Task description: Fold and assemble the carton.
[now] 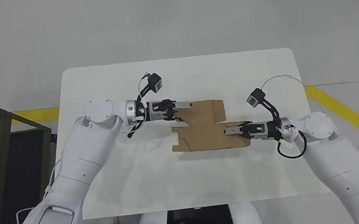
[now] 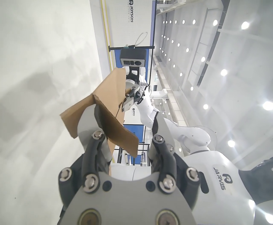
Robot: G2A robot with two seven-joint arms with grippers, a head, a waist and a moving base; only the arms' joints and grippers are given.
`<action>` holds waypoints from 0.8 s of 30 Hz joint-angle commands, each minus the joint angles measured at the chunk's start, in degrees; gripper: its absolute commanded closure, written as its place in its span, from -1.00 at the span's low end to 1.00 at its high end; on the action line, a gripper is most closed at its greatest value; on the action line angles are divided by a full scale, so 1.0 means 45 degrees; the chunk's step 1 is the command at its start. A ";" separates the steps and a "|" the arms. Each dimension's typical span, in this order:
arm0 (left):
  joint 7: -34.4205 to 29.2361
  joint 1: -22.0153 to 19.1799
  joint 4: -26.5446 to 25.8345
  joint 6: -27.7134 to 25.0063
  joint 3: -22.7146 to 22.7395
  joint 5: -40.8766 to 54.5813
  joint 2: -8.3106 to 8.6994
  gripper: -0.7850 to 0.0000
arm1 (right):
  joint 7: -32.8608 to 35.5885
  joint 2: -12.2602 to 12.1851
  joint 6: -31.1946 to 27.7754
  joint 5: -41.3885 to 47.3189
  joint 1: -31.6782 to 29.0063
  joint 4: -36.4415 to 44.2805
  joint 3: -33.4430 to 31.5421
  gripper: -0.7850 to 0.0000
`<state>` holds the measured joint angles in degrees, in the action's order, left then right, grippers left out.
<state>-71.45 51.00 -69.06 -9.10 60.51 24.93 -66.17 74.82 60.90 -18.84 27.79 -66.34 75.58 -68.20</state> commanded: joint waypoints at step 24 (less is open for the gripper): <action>-0.0025 -0.0107 -0.0251 0.1167 -0.0427 -0.1550 0.0148 0.58 | -0.0152 -0.0125 0.0022 -0.0142 -0.0053 -0.0019 -0.0076 1.00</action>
<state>-71.58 50.56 -70.25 -3.92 58.64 17.92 -65.50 74.09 60.35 -18.75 27.13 -66.58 75.47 -68.56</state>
